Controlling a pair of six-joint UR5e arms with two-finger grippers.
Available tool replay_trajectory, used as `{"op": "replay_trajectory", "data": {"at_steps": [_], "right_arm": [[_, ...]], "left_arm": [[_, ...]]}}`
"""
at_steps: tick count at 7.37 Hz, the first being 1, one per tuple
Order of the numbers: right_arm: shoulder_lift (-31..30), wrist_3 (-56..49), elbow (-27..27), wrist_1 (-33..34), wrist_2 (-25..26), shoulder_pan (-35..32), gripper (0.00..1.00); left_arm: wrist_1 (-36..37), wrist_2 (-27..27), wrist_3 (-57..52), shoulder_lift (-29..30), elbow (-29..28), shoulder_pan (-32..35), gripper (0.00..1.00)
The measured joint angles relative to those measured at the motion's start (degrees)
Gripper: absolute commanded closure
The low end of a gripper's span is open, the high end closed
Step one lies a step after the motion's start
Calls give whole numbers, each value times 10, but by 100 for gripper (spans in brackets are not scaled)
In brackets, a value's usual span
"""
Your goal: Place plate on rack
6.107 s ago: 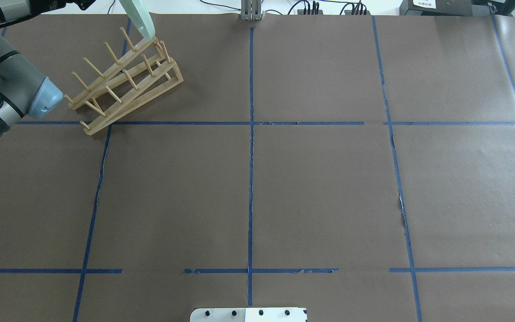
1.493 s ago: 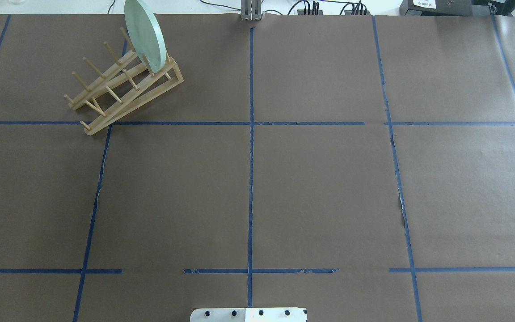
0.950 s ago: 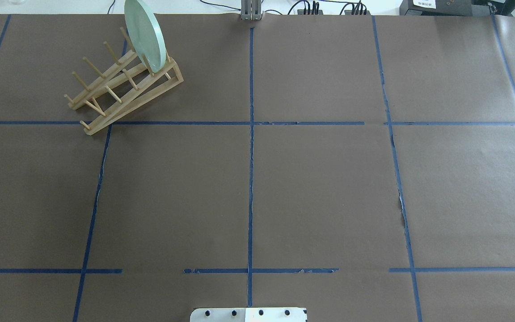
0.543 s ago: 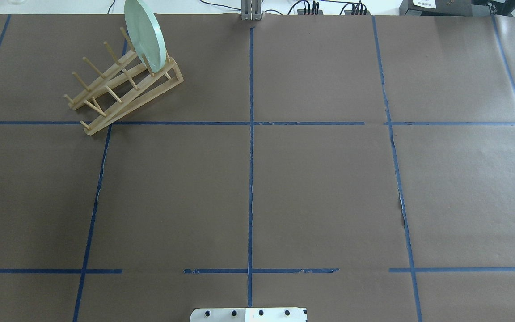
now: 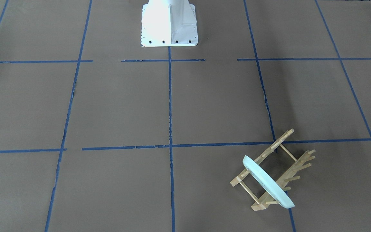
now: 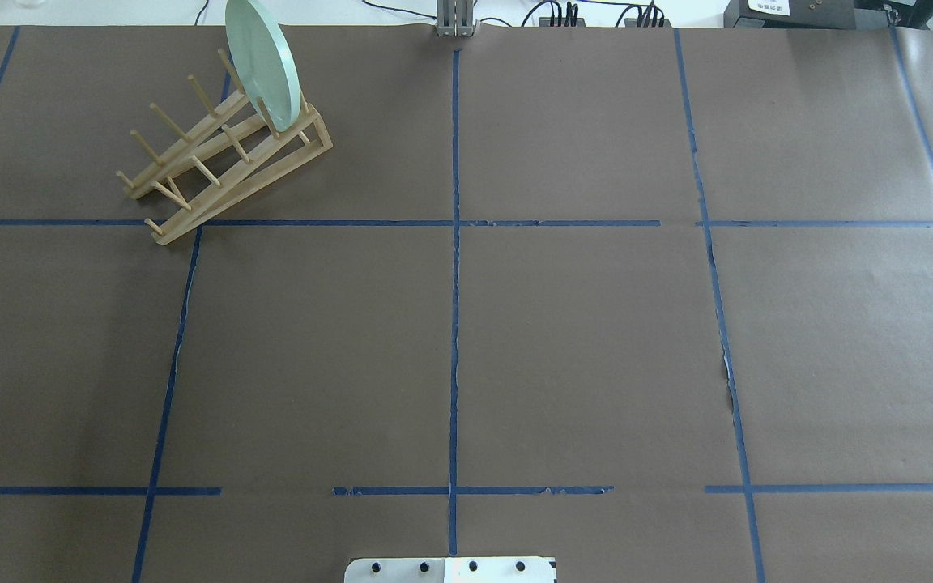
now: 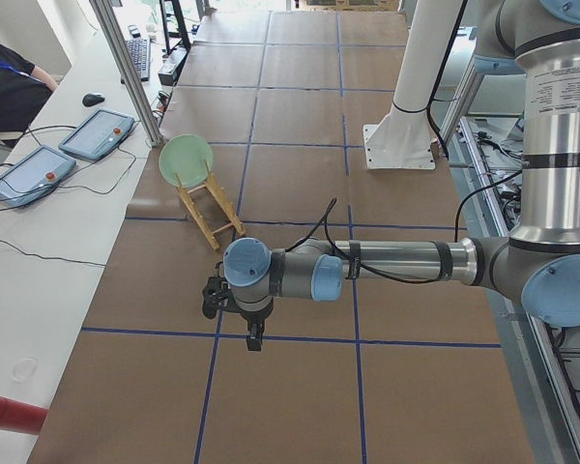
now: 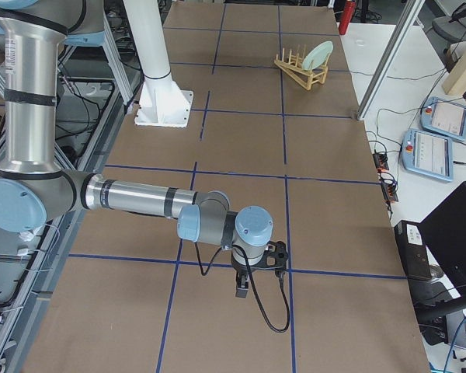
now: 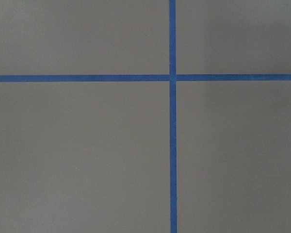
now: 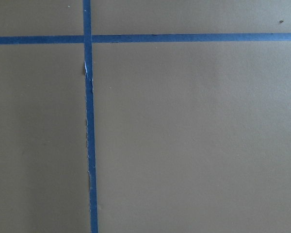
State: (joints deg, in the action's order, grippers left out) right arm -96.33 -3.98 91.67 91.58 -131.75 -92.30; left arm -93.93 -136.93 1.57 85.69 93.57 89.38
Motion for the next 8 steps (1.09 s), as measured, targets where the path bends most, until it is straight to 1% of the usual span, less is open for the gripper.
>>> {"op": "replay_trajectory", "data": {"at_steps": [8], "right_arm": [[0,0,0,0,0,0,0]], "left_arm": [[6,3,0,8,-3,12,0]]}}
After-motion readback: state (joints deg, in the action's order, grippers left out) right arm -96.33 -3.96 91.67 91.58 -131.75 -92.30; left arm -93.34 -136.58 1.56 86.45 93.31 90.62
